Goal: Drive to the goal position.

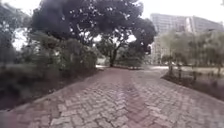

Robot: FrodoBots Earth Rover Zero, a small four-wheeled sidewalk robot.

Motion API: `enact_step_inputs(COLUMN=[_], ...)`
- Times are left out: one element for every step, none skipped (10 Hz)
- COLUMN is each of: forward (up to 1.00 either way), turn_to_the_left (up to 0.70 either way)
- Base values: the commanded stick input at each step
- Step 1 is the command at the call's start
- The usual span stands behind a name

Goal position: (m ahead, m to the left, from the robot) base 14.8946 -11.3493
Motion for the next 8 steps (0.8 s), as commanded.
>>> enact_step_inputs(forward=[0.85, 0.85, 0.85, 0.85, 0.85, 0.85, 0.85, 0.85], turn_to_the_left=[0.00, 0.00, 0.00, 0.00, 0.00, -0.23, -0.21, 0.00])
